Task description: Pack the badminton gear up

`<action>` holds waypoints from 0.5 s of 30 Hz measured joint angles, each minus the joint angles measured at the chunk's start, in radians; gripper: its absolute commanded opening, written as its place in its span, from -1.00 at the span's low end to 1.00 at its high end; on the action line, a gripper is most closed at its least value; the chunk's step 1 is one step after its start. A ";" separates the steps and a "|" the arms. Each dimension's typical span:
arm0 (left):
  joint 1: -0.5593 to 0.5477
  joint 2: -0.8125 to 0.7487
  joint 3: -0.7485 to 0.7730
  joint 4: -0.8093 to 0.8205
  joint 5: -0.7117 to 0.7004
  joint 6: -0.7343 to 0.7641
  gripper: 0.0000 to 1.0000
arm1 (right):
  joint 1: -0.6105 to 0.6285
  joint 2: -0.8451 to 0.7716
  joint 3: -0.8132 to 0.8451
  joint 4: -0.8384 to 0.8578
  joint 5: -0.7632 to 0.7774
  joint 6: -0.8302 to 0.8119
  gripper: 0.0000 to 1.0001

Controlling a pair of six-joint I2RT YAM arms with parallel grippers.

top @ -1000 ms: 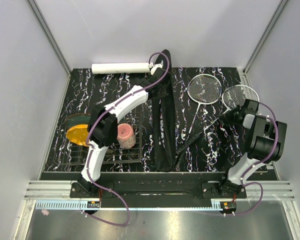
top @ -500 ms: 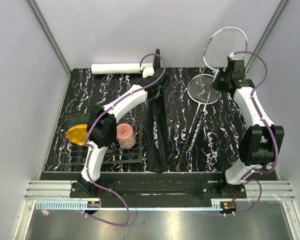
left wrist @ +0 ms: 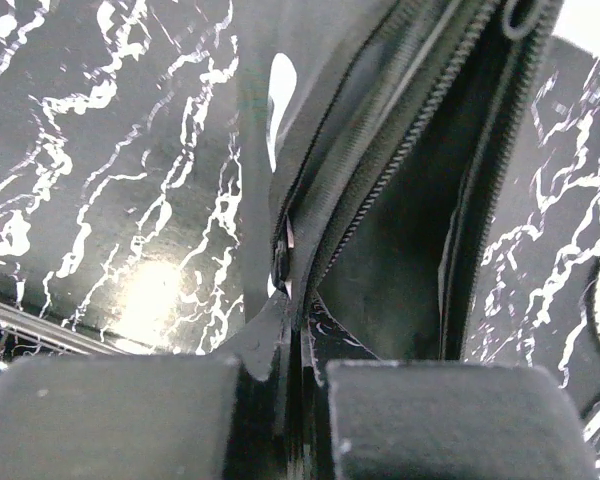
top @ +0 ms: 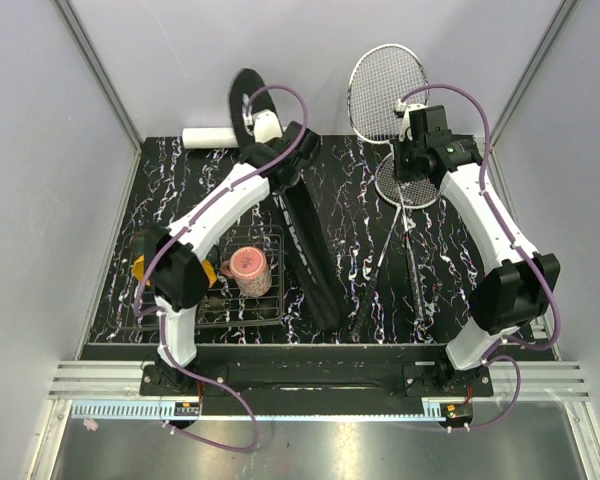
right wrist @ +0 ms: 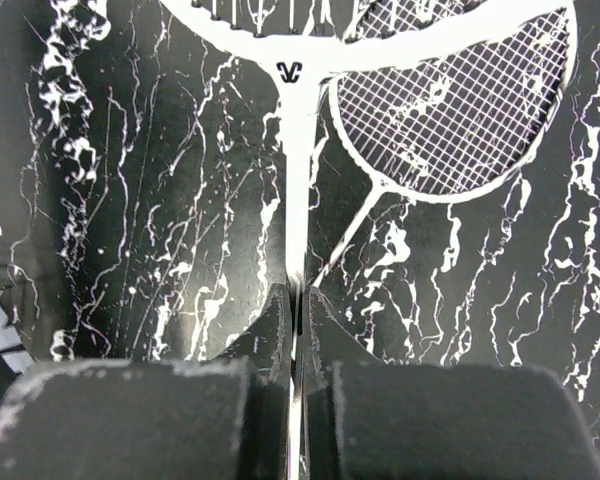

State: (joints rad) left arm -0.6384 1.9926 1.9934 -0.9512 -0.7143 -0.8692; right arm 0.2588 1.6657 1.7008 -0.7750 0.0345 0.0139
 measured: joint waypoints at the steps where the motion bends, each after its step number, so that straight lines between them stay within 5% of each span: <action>1: 0.000 -0.027 -0.013 0.000 -0.019 -0.007 -1.00 | 0.006 0.000 0.000 -0.010 0.002 -0.008 -1.00; 7: 0.039 -0.071 -0.025 0.033 -0.006 -0.042 -1.00 | 0.082 -0.006 -0.037 -0.015 0.018 -0.042 -1.00; 15: 0.136 0.117 -0.014 0.083 0.150 -0.036 -1.00 | 0.196 -0.067 -0.235 -0.016 0.071 -0.098 -1.00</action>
State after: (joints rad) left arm -0.5026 2.1101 1.9797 -0.8684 -0.5648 -0.9051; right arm 0.4549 1.5986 1.4658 -0.7906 0.1055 -0.0837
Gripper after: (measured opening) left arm 0.035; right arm 0.022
